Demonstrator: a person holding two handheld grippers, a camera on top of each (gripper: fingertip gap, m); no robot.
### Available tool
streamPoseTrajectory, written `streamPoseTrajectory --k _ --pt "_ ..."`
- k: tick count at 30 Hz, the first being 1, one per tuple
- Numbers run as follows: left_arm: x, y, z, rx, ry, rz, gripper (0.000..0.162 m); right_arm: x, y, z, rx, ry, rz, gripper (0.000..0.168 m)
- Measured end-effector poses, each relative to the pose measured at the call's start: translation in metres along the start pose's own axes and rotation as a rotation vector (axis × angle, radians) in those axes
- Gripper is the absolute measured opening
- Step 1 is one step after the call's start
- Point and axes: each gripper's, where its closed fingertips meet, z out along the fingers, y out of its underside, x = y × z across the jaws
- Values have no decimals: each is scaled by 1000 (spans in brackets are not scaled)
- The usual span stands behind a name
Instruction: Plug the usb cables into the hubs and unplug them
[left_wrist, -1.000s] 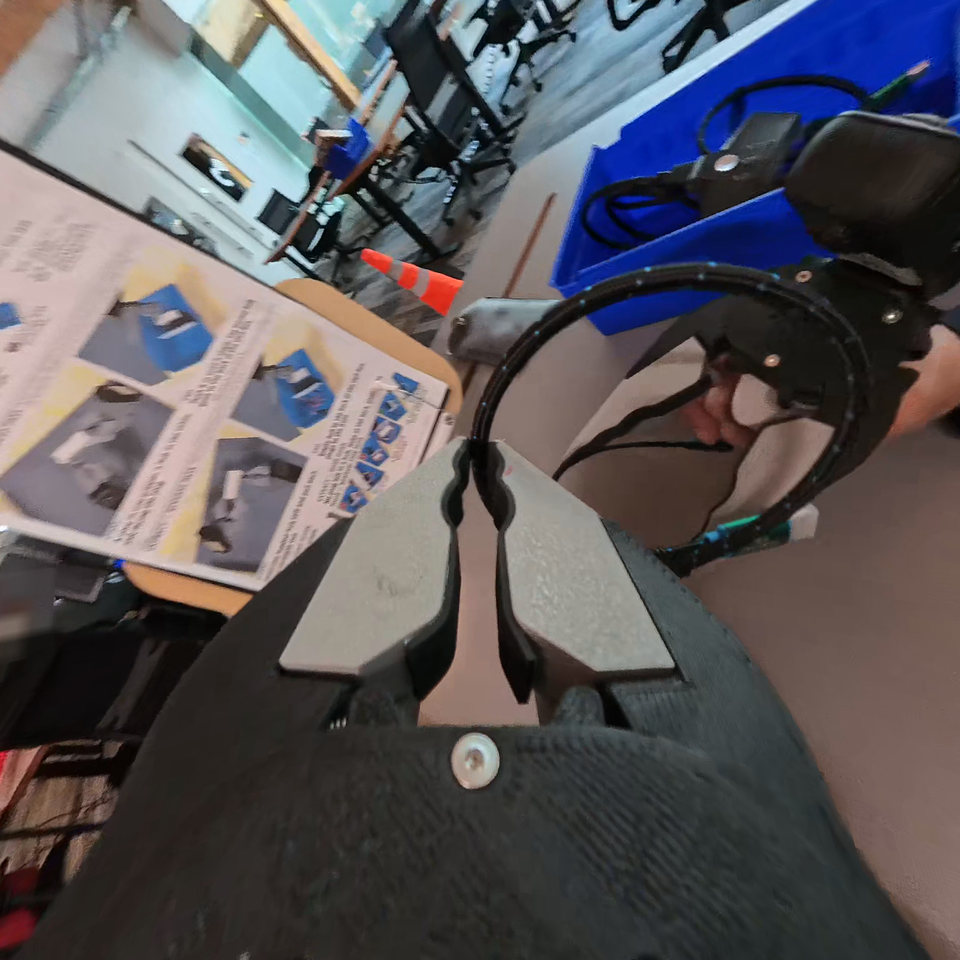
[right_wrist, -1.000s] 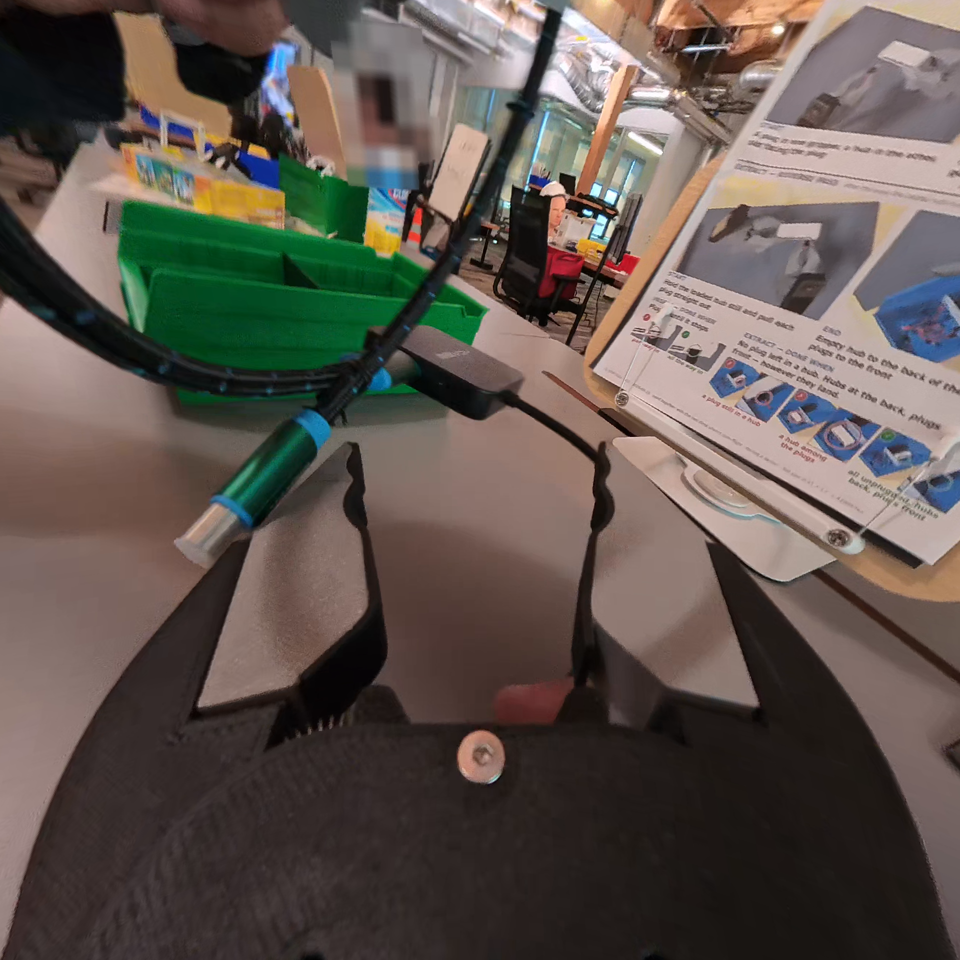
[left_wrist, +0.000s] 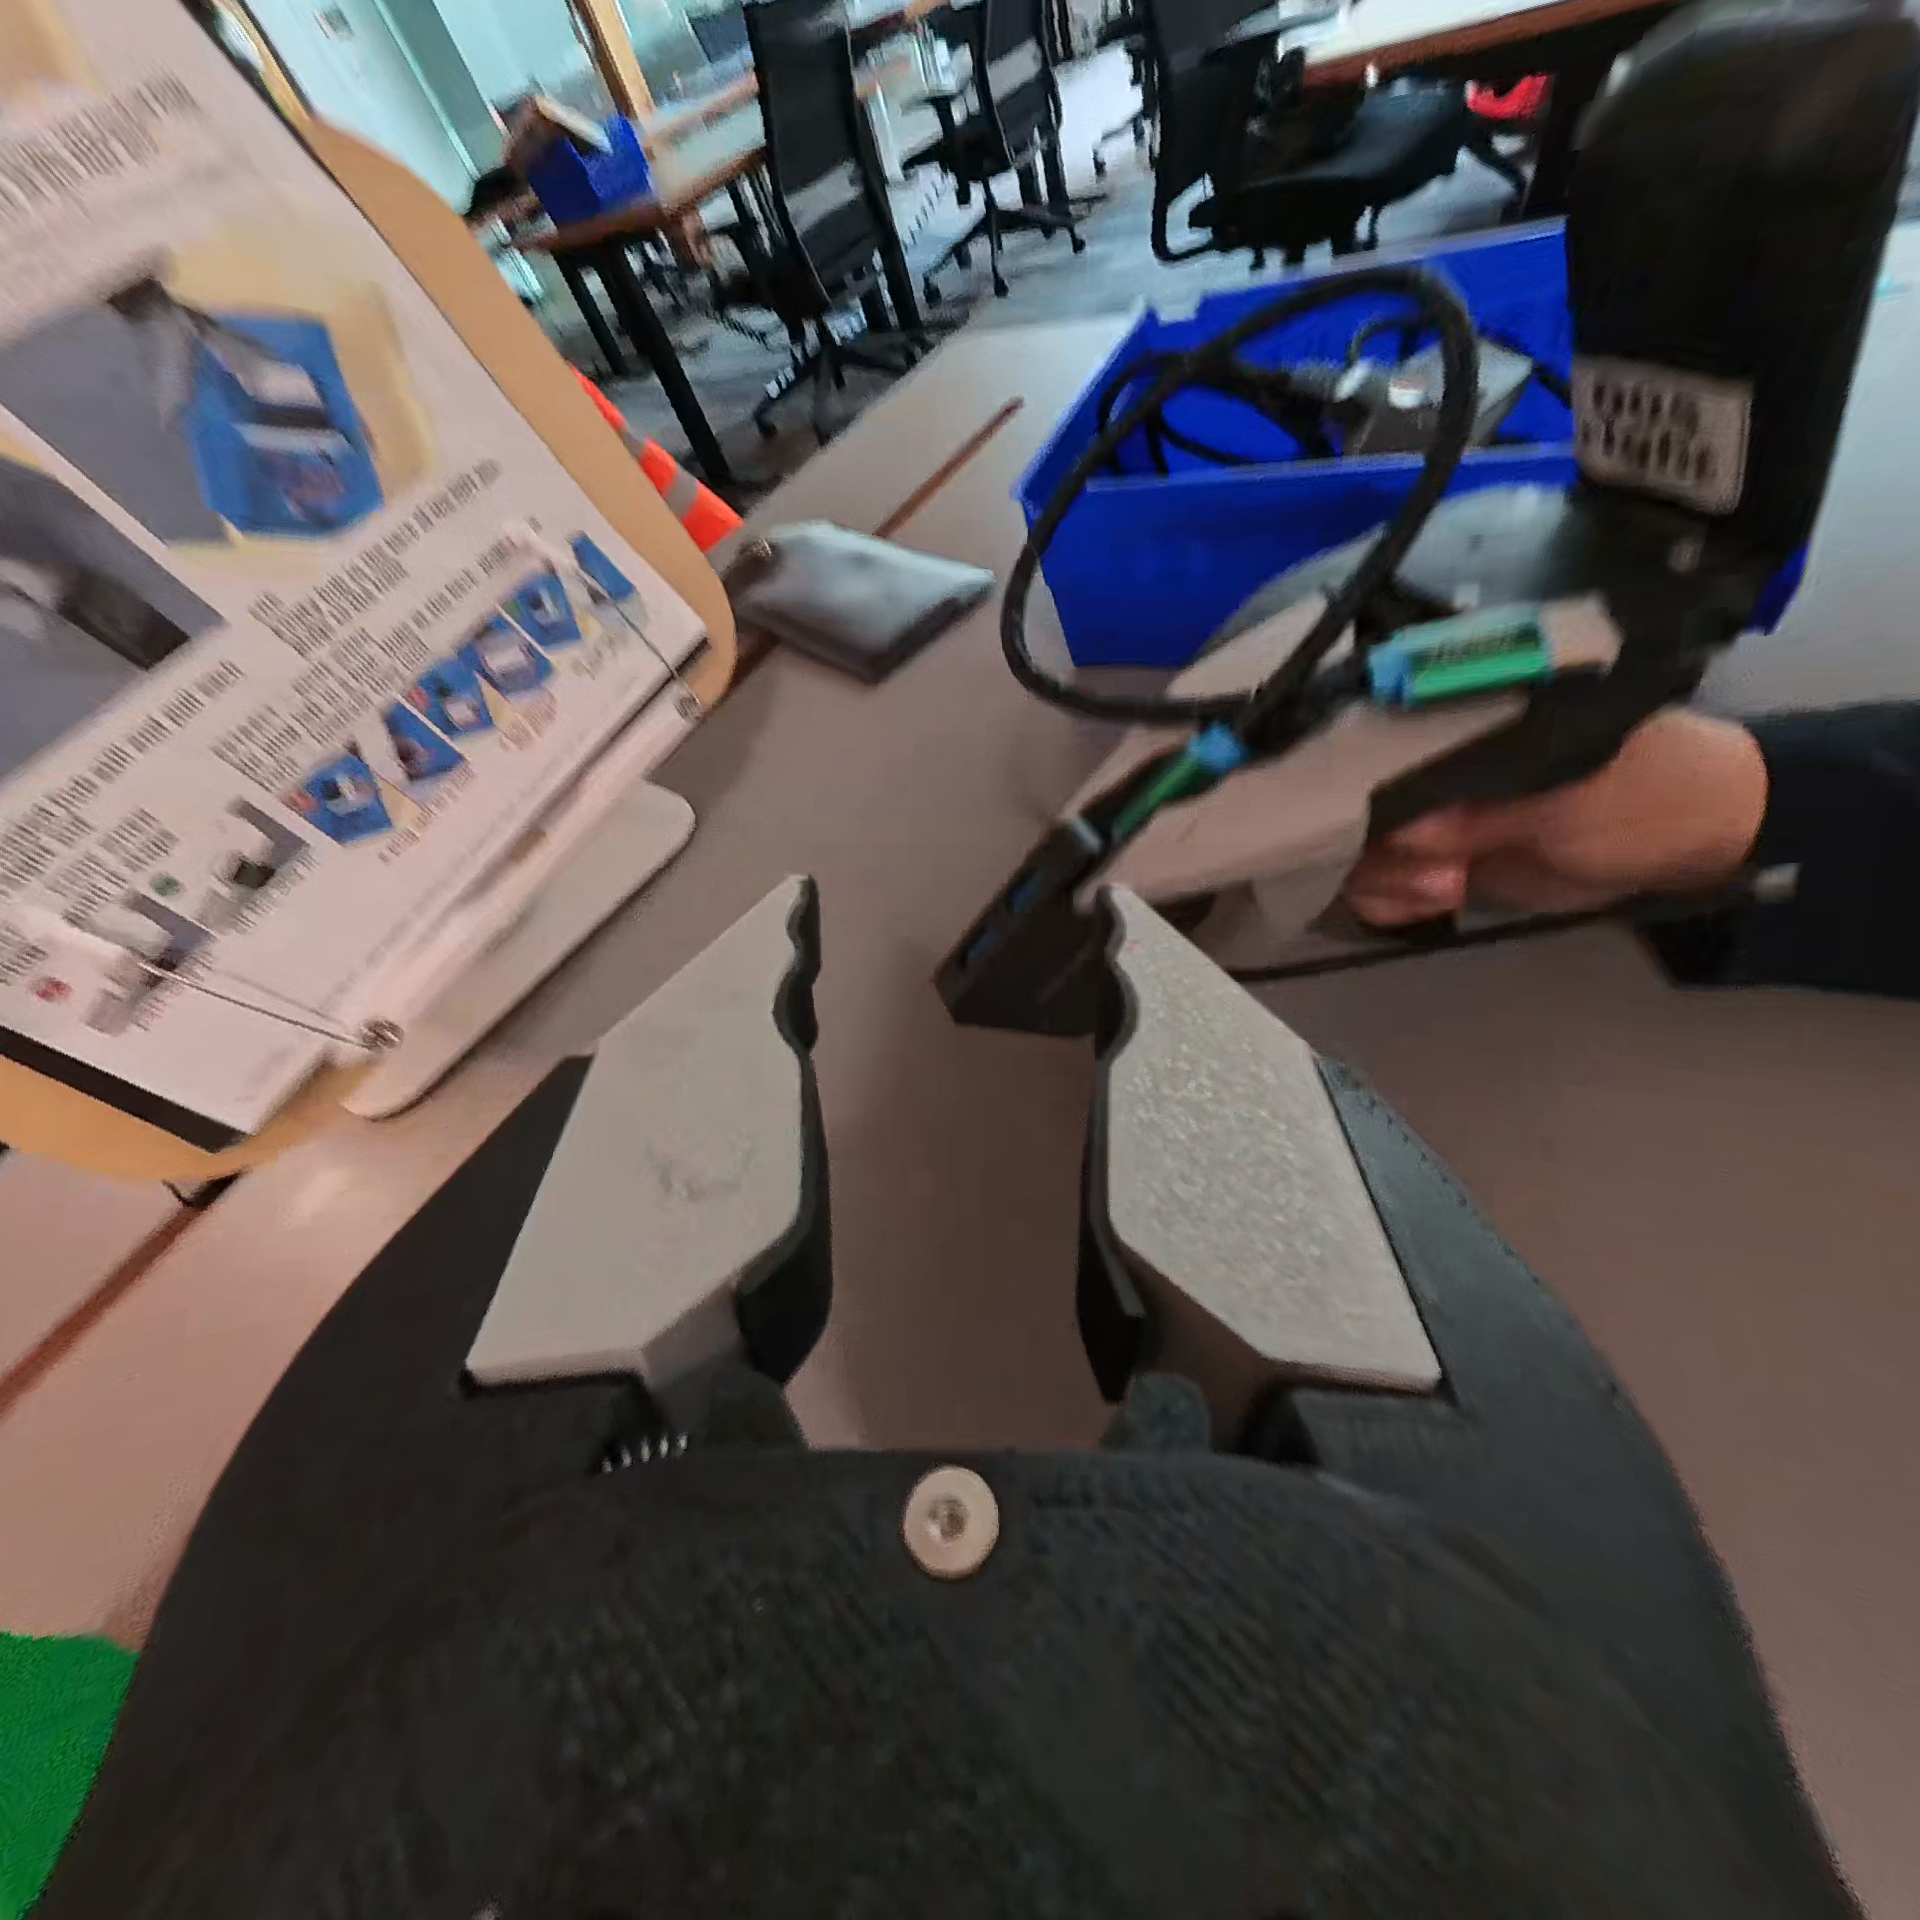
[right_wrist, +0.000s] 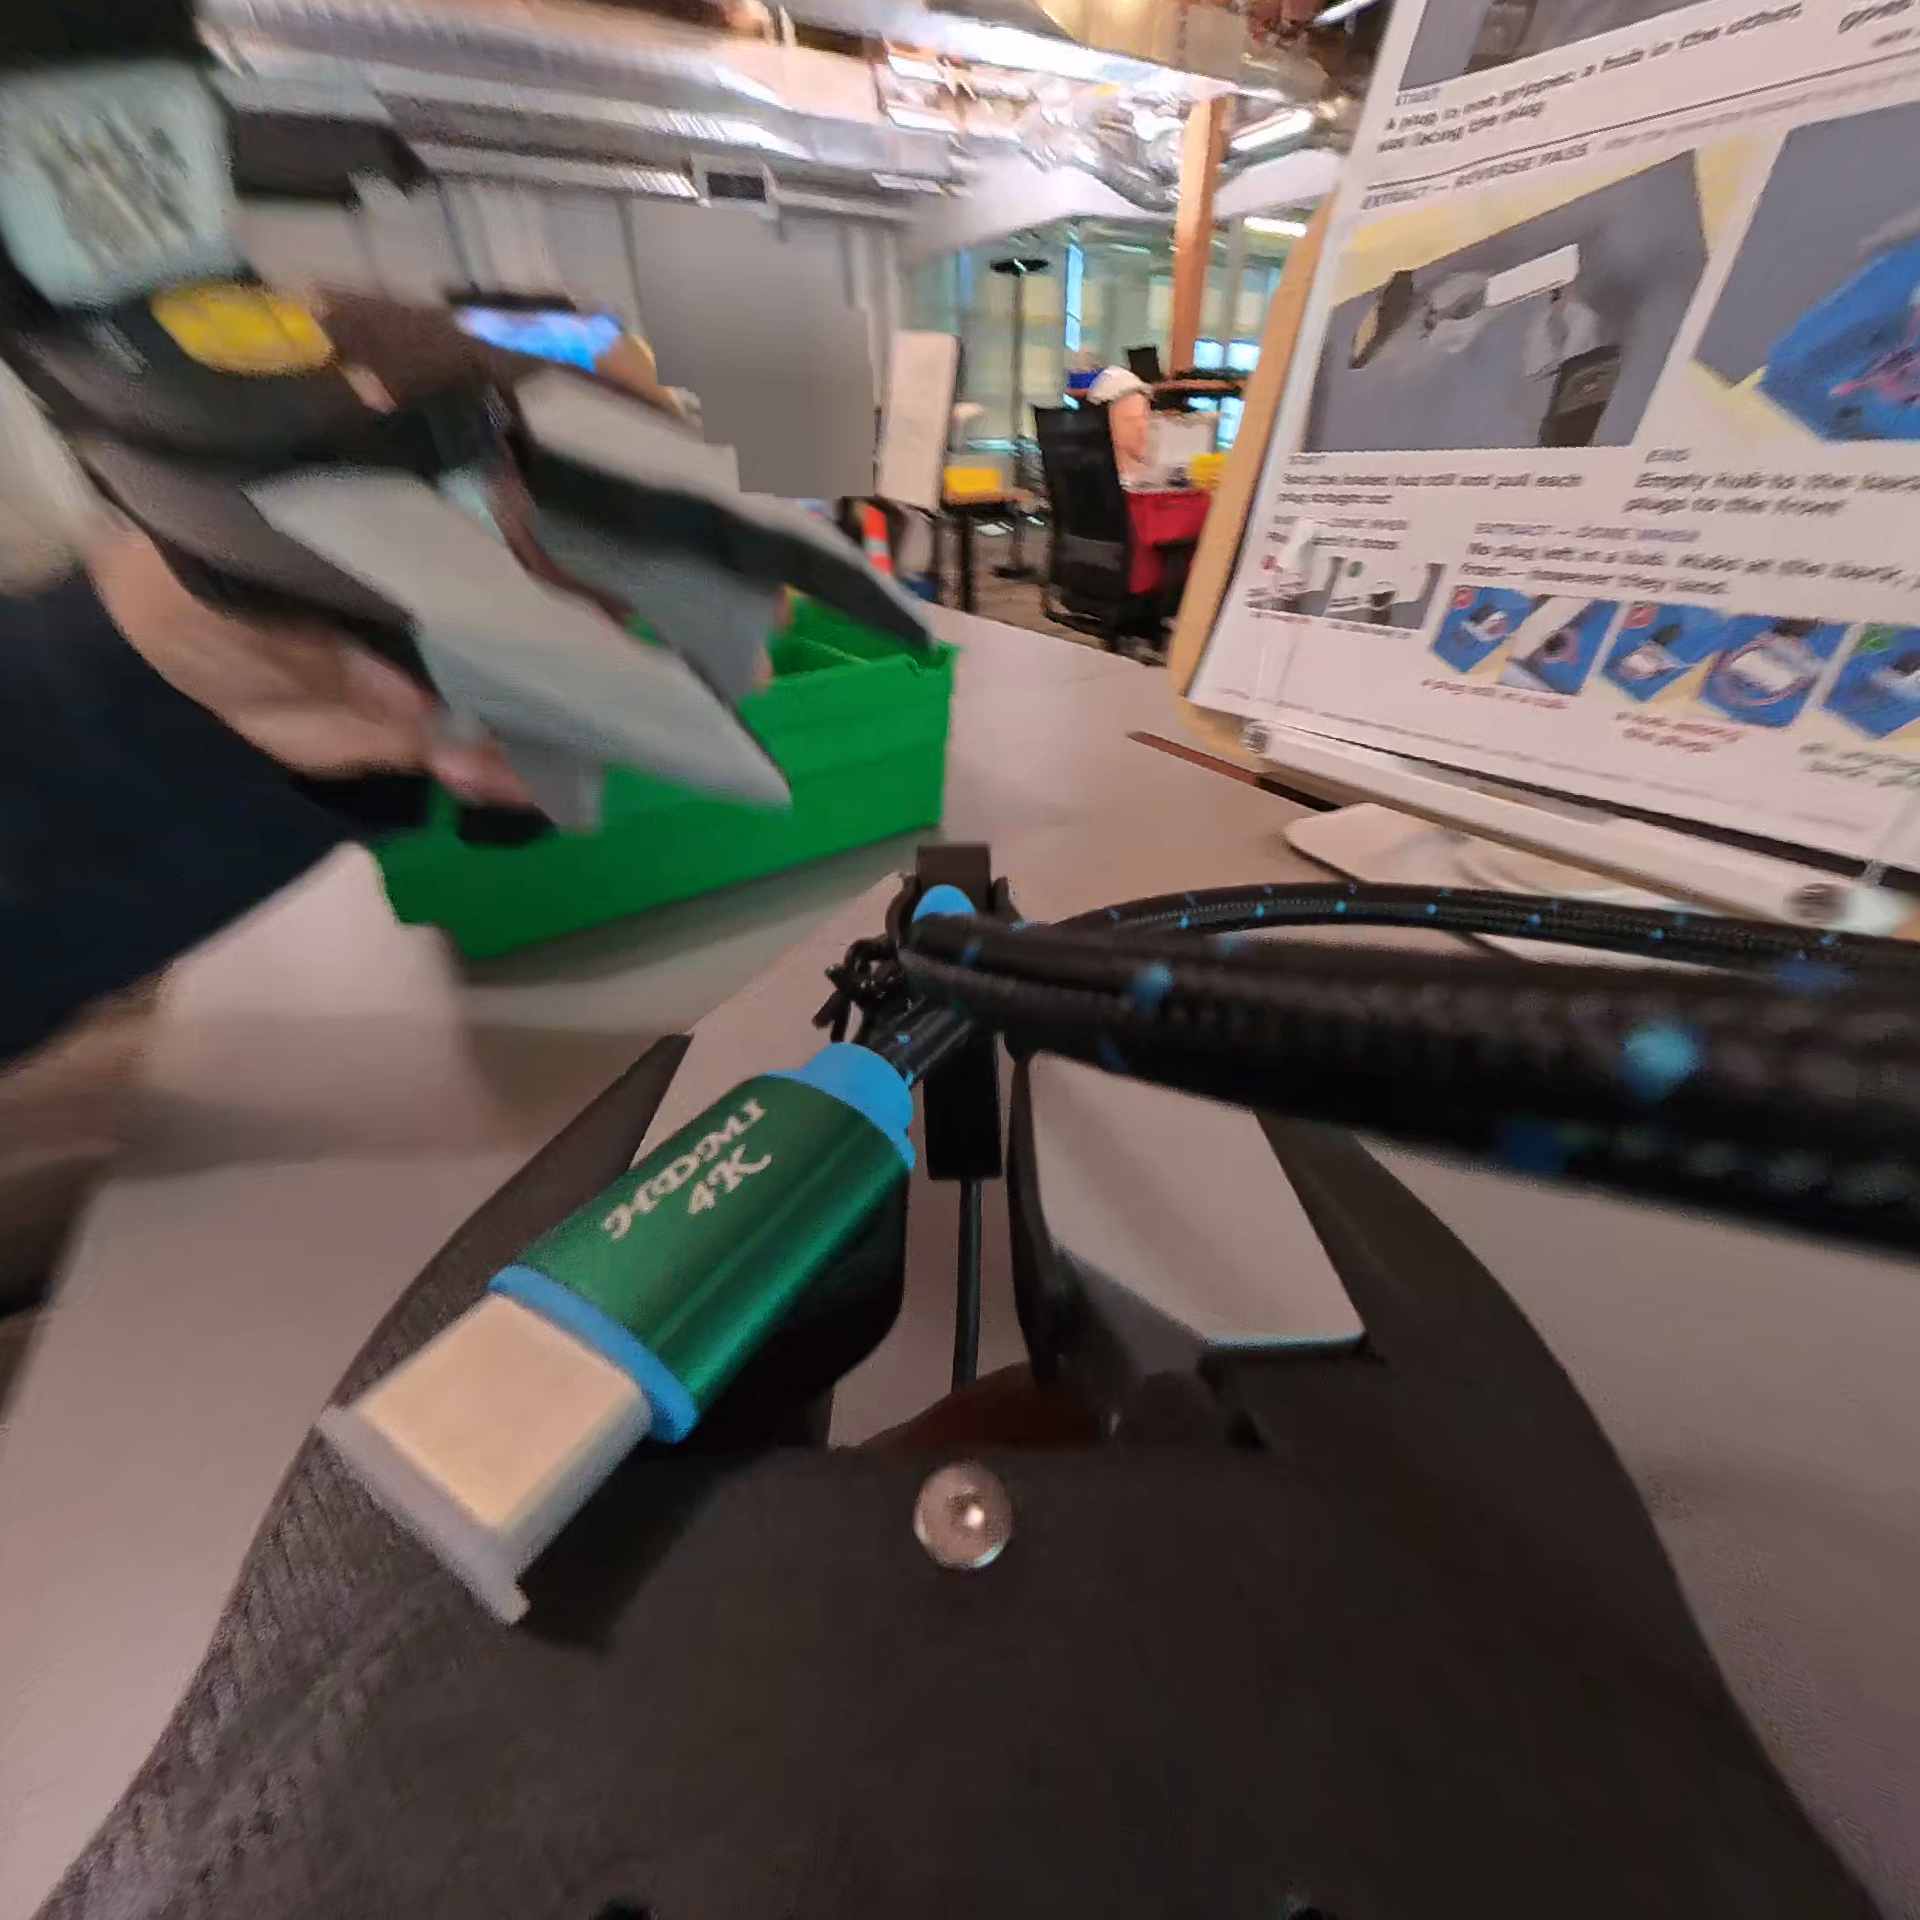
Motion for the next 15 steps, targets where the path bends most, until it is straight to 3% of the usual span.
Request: streamPoseTrajectory --k 1,4,9,15 --pt "2 12 5 -32 4 1 54 -3 -4 -1 24 -43 49 7" --pt "6 36 17 -73 4 23 56 -14 -11 -4 67 -170 173 9" --pt "43 34 26 56 234 -78 46 -24 -14 -8 92 -343 367 9" --pt "59 24 17 203 476 -282 20 -25 -15 -11 91 -485 552 11"
